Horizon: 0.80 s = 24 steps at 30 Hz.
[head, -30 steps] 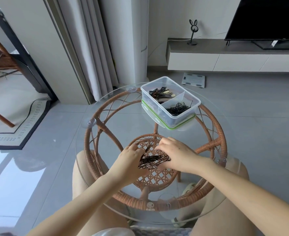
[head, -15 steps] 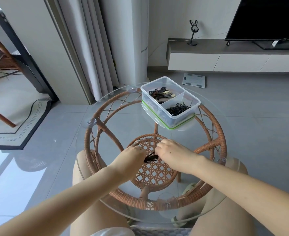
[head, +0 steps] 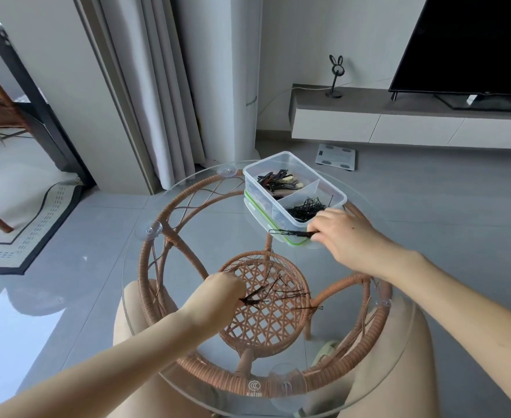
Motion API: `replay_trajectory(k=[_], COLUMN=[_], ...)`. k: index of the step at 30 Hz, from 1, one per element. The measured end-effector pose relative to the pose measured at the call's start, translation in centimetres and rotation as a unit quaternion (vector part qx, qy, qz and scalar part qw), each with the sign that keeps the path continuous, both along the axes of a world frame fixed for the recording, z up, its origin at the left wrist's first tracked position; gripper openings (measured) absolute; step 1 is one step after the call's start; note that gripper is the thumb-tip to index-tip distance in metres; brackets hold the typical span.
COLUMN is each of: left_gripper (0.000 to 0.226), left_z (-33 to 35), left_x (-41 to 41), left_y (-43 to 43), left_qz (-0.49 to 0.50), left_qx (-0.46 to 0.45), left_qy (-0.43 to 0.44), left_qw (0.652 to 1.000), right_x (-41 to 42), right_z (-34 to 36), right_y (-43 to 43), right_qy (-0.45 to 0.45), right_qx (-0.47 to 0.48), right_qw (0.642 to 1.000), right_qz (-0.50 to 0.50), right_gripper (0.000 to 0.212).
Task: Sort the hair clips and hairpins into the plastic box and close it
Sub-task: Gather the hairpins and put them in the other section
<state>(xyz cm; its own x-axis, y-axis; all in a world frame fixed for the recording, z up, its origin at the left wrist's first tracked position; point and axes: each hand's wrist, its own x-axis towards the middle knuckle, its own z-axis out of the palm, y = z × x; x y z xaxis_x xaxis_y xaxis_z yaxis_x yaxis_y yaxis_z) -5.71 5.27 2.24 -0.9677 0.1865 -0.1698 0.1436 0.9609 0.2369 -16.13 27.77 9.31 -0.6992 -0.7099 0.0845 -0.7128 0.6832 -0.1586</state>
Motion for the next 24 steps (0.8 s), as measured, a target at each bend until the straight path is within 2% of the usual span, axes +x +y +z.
replay_trajectory(k=[3,5,7,10,13,15,18,24], left_gripper=[0.017,0.018,0.018,0.018,0.018,0.018,0.020,0.018], left_z=[0.1,0.1,0.1,0.0,0.2,0.7,2.2,6.0], left_x=[-0.2,-0.3,-0.3,-0.2,-0.2,-0.3,-0.9,-4.4], left_y=[0.0,-0.1,-0.1,-0.4,-0.8,-1.0,-1.1,-0.1], left_qz=[0.004,0.007,0.003,0.006,0.012,0.021,0.050,0.073], left_qx=[0.005,0.014,0.016,0.028,0.035,0.058,0.094,0.138], left_qy=[-0.003,-0.004,-0.008,-0.009,-0.014,-0.015,-0.001,0.025], left_qw=[1.000,1.000,1.000,1.000,0.999,0.998,0.994,0.987], right_x=[-3.0,-5.0,-6.6,-8.2,-9.5,-10.1,-10.4,-8.9], right_z=[1.7,2.5,2.9,2.6,1.8,1.5,1.2,1.1], right_y=[0.5,0.4,-0.1,-1.0,-2.2,-2.8,-2.5,0.5], right_qy=[0.048,0.080,0.128,0.165,0.155,0.110,0.067,0.103], right_qx=[0.030,0.103,0.197,0.280,0.343,0.329,0.257,0.114], right_qw=[0.998,0.991,0.972,0.945,0.925,0.937,0.963,0.986], right_qz=[-0.016,-0.017,-0.008,0.018,0.046,0.052,0.032,-0.057], right_gripper=[0.016,0.013,0.017,0.028,0.018,0.018,0.024,0.025])
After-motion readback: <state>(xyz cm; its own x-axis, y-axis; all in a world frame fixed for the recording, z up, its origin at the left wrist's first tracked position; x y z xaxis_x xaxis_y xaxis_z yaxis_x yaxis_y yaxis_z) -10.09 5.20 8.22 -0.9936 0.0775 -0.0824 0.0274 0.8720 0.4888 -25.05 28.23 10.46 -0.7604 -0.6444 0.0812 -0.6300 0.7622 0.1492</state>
